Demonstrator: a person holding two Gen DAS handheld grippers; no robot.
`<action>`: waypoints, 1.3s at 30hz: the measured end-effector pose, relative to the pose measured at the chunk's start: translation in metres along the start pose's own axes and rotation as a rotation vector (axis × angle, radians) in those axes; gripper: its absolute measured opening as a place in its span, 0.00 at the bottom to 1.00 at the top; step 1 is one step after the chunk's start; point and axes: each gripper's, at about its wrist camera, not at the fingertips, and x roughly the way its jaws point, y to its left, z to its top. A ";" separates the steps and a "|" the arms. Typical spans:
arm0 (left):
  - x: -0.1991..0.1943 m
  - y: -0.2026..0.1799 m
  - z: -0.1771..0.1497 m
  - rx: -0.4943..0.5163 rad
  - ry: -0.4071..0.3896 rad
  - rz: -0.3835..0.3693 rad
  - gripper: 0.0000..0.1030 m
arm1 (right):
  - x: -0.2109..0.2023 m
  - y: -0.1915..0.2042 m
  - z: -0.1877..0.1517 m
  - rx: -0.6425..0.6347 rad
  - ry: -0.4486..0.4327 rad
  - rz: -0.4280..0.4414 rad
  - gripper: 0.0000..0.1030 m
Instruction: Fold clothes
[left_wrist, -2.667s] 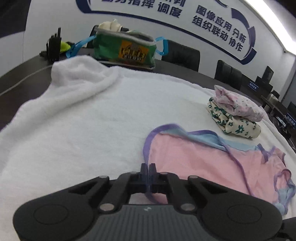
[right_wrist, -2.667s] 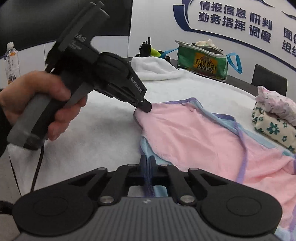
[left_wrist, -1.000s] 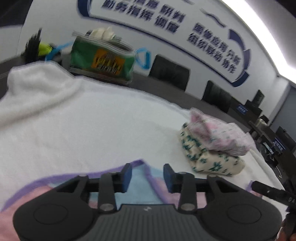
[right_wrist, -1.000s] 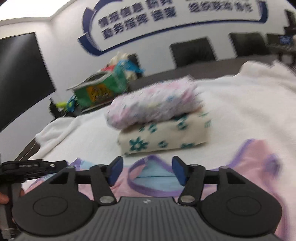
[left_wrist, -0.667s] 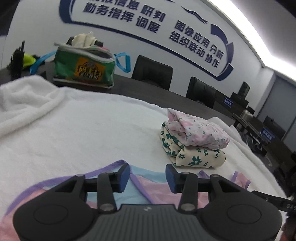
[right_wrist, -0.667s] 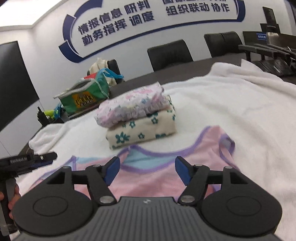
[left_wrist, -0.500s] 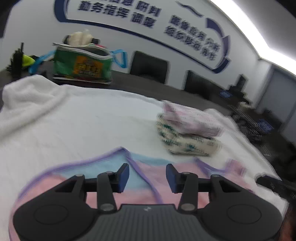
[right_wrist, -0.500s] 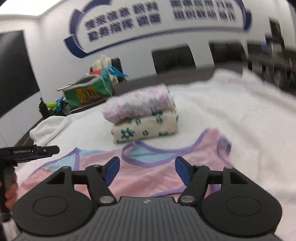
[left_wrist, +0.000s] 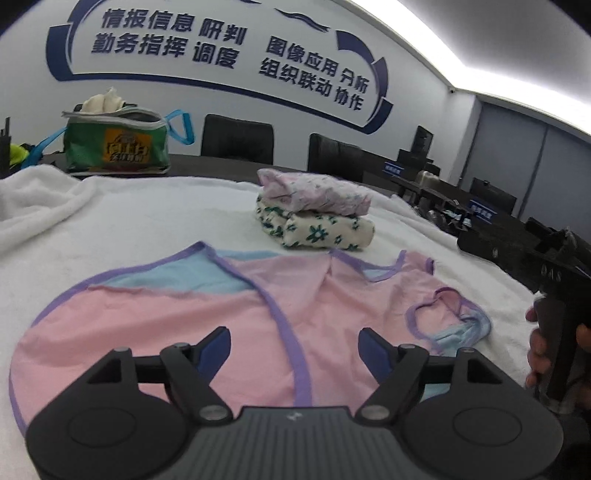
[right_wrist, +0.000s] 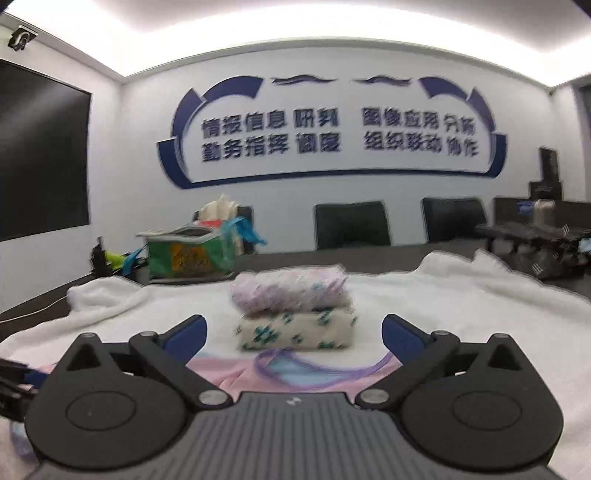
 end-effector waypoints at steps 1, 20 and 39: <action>0.003 0.002 -0.002 0.004 0.008 0.018 0.74 | 0.006 0.000 -0.005 -0.002 0.040 0.011 1.00; 0.005 0.013 -0.006 -0.013 0.024 -0.002 0.83 | 0.031 -0.017 -0.042 0.067 0.163 -0.084 0.99; 0.000 0.015 -0.008 -0.026 0.034 0.002 0.83 | 0.031 -0.025 -0.044 0.139 0.184 -0.079 1.00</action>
